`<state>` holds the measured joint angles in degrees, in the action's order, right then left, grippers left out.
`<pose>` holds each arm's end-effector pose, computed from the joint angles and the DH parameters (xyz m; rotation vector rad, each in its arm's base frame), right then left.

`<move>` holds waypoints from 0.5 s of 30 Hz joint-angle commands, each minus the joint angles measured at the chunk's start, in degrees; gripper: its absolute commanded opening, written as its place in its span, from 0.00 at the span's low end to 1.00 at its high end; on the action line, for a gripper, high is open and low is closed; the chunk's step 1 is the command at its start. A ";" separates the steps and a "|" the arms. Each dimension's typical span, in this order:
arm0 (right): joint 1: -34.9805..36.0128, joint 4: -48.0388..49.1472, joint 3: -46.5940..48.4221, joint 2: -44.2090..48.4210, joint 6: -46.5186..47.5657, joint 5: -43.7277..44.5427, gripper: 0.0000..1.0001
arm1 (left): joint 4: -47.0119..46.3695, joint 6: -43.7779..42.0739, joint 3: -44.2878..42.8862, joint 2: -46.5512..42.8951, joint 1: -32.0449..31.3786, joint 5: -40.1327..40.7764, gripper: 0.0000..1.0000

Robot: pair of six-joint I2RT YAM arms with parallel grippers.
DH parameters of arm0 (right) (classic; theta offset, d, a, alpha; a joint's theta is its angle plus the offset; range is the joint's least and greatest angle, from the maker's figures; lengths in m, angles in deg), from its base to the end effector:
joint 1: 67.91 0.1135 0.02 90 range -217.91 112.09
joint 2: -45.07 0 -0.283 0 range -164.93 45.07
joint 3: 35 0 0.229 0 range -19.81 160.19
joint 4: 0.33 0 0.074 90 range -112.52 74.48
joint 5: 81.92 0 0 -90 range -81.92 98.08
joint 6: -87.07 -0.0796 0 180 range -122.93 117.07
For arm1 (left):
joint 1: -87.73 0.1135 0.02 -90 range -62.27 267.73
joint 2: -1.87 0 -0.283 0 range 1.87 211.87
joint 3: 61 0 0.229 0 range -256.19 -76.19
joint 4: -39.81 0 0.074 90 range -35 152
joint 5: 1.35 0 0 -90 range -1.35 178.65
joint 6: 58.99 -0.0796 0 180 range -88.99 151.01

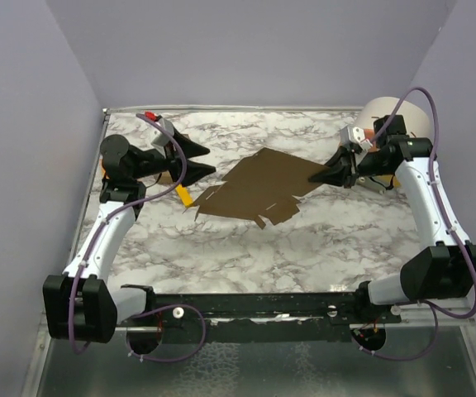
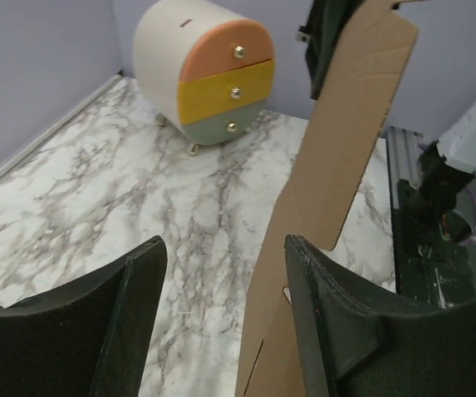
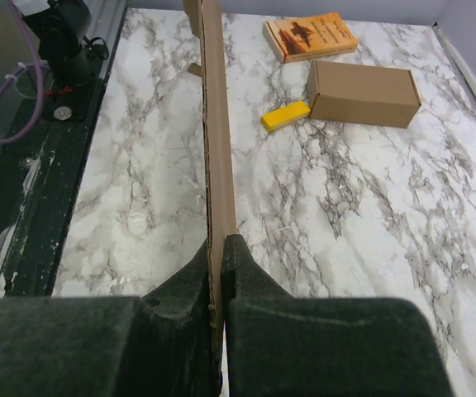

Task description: Fold the paper box

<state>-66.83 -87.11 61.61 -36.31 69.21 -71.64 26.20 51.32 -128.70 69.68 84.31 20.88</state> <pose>0.2249 0.0826 0.3698 -1.3107 1.3416 1.0875 0.2385 -0.0881 0.3994 0.8404 1.3459 -1.1089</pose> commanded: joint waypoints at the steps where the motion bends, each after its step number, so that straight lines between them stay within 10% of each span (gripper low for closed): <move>1: 0.15 -5.47 0.40 1.33 5.88 0.37 0.01 | 0.66 -8.60 0.65 -1.79 -2.89 -6.18 0.62; 15: 0.15 -8.56 0.75 1.64 9.16 0.19 0.01 | 23.67 -30.66 -2.77 -0.20 -4.67 -9.64 0.60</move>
<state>-66.83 -93.16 61.61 -36.25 76.18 -71.23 45.31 26.41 -130.30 68.96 80.62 15.09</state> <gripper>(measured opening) 0.017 0.609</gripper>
